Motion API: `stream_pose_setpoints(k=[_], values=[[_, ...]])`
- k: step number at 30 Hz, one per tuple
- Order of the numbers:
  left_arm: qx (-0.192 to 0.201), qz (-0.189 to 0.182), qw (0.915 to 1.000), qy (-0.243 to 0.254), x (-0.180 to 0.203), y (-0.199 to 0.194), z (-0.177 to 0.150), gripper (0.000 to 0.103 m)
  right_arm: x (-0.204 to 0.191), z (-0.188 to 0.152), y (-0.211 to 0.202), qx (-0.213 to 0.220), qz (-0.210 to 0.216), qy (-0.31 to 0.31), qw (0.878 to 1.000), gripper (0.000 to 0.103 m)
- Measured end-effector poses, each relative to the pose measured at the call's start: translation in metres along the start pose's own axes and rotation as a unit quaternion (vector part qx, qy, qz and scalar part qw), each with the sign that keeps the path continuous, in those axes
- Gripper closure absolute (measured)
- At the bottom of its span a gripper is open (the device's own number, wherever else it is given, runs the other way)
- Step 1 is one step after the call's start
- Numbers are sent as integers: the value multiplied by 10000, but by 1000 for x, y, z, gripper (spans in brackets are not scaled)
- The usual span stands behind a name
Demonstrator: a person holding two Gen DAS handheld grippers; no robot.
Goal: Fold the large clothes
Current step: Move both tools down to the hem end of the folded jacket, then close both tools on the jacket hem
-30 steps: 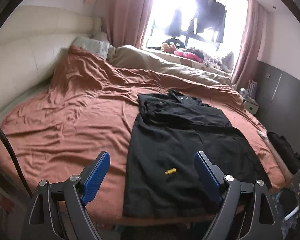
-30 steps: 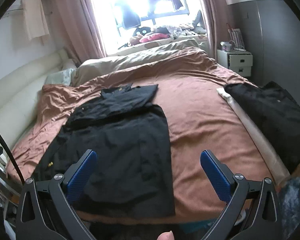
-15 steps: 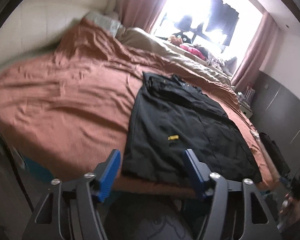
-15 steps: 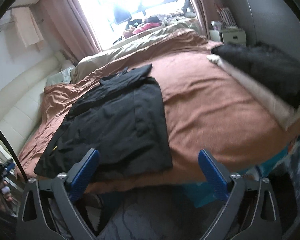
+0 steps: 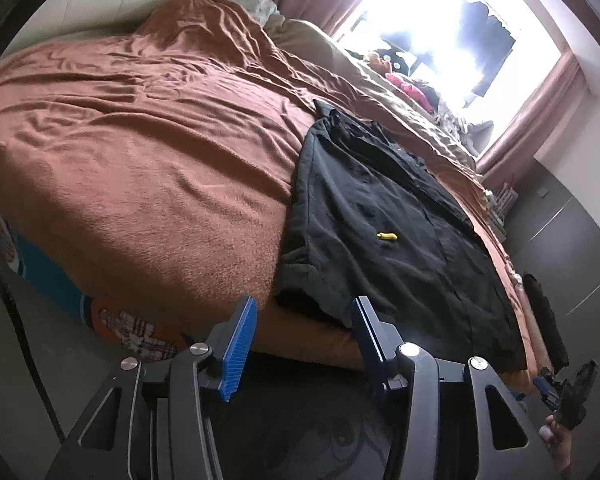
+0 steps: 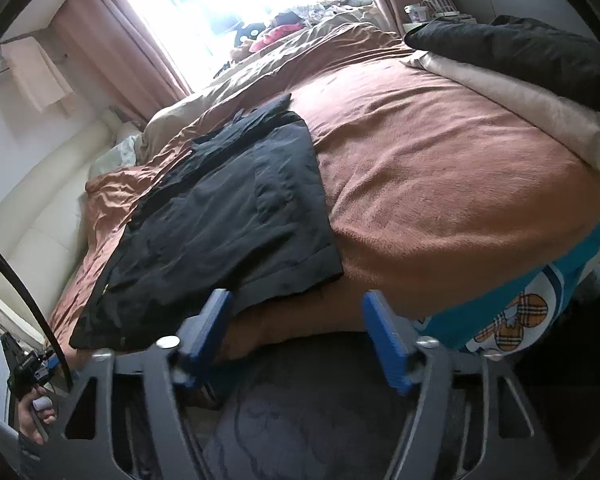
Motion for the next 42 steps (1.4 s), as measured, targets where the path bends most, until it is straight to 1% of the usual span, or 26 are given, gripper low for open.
stream_pose_setpoints(k=[5, 11, 15, 18, 20, 21, 23, 26, 28, 29, 30, 31, 33, 36, 39, 40, 42], values=[[-113, -205, 9997, -34, 8, 23, 6, 52, 2, 2, 21, -117, 25, 152, 9998, 45], [-306, -192, 9993, -86, 9, 51, 16, 52, 5, 5, 51, -384, 187, 662, 9969, 45], [-357, -24, 9993, -143, 0, 64, 25, 56, 3, 10, 61, -370, 325, 823, 9954, 45], [-430, -46, 9987, -262, -9, 73, 28, 58, 2, 16, 68, -402, 452, 965, 9935, 45], [-476, -39, 9986, -242, -12, 79, 31, 58, 3, 20, 74, -394, 509, 1057, 9923, 46], [-486, -46, 9985, -243, -13, 81, 33, 58, 4, 22, 78, -381, 528, 1115, 9916, 49], [-496, -84, 9983, -301, -15, 82, 34, 58, 7, 24, 83, -370, 609, 1275, 9893, 50], [-471, -277, 9974, -478, -15, 80, 29, 61, 6, 22, 88, -360, 690, 1373, 9875, 50], [-389, -641, 9937, -835, -17, 74, 23, 63, 2, 16, 89, -453, 878, 1424, 9849, 50], [-365, -806, 9912, -986, -17, 71, 20, 63, 1, 14, 89, -526, 1016, 1465, 9826, 50], [-320, -1064, 9865, -1206, -17, 67, 15, 63, -1, 8, 90, -630, 1215, 1535, 9786, 50], [-286, -1252, 9826, -1341, -16, 63, 12, 63, -2, 4, 89, -681, 1314, 1561, 9766, 50], [-218, -1486, 9780, -1446, -13, 56, 8, 63, -5, -4, 90, -777, 1492, 1560, 9733, 50], [-116, -1559, 9778, -1395, -8, 52, 8, 63, -7, -8, 92, -800, 1592, 1548, 9718, 50], [-19, -1531, 9775, -1448, -4, 55, 17, 63, -7, -4, 98, -717, 1485, 1592, 9734, 51], [-13, -1497, 9782, -1442, -3, 57, 19, 63, -5, -1, 99, -677, 1397, 1609, 9747, 51], [-24, -1249, 9823, -1394, -3, 66, 26, 63, -2, 2, 100, -603, 1207, 1622, 9775, 53]])
Point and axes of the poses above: each gripper's, at about its wrist camera, not at the fingertips, and y roughly the way its jaws point, x to its right, z to its top, the point moved 8 cm from there along y, roughly the way its jaws point, and after that the axes turned 15 degrees about y, right-handed, at the moved point
